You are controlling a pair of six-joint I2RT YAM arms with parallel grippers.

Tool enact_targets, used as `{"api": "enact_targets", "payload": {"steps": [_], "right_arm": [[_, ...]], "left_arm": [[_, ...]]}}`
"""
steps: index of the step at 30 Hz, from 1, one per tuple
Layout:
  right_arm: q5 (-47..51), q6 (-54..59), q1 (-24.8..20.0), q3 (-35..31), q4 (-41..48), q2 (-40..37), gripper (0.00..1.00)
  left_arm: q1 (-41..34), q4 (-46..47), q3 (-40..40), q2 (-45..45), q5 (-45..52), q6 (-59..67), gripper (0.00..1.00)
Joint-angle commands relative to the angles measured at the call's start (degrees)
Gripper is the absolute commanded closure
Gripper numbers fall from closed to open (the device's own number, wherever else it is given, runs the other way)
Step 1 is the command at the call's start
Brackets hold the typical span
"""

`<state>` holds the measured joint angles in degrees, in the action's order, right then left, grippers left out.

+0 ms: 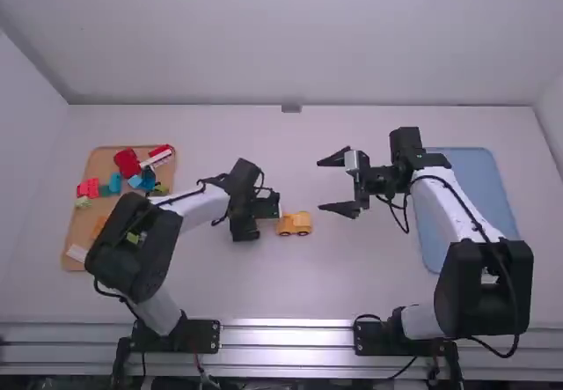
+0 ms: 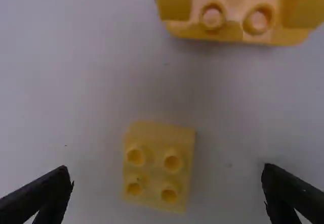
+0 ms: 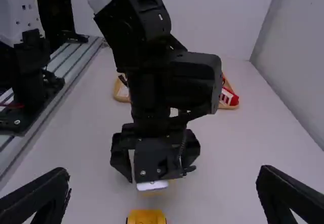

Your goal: Assemble lego blocks to make yellow taxi

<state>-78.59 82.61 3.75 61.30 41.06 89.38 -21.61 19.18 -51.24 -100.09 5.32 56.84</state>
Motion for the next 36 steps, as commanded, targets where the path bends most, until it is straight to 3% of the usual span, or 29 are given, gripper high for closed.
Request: {"api": "enact_targets", "payload": {"steps": [1, 8, 12, 18, 21, 27, 28, 31, 36], "right_arm": [[-1.5, -0.1, 0.0, -0.2, 0.1, -1.4, 0.01], [-1.6, -0.1, 0.1, -0.2, 0.1, -1.4, 0.01], [-2.6, -0.1, 0.1, -0.2, 0.1, -1.4, 0.01], [-3.1, -0.1, 0.1, -0.2, -0.1, -1.4, 0.01], [-3.8, -0.1, 0.8, -0.2, 0.2, -1.4, 0.01], [-3.4, 0.0, 2.3, -0.2, 0.0, -1.4, 0.01], [-3.5, -0.1, 2.5, -0.2, -0.1, -1.4, 0.01], [-3.3, -0.1, 2.6, -0.2, -0.3, -1.4, 0.01], [-1.2, -0.1, 2.6, -0.2, -0.3, -1.4, 0.01]], "left_arm": [[3.7, 0.3, 0.4, -0.1, 6.6, 0.3, 0.01], [17.4, -3.3, 3.5, -1.3, 45.2, 19.1, 0.01], [21.6, -7.1, 6.8, -2.7, 54.7, 24.8, 0.01], [21.5, -15.1, 8.8, -7.6, 54.9, 20.7, 0.0], [21.6, -17.9, 8.3, -10.9, 55.3, 19.2, 0.05], [22.9, -18.1, 6.0, -15.3, 55.7, 17.7, 0.08], [22.6, -18.1, 5.9, -15.5, 55.5, 17.7, 0.11], [22.4, -17.5, 5.9, -15.5, 53.4, 17.5, 0.33], [22.6, -18.0, 7.0, -15.5, 50.9, 17.5, 0.4]]}}
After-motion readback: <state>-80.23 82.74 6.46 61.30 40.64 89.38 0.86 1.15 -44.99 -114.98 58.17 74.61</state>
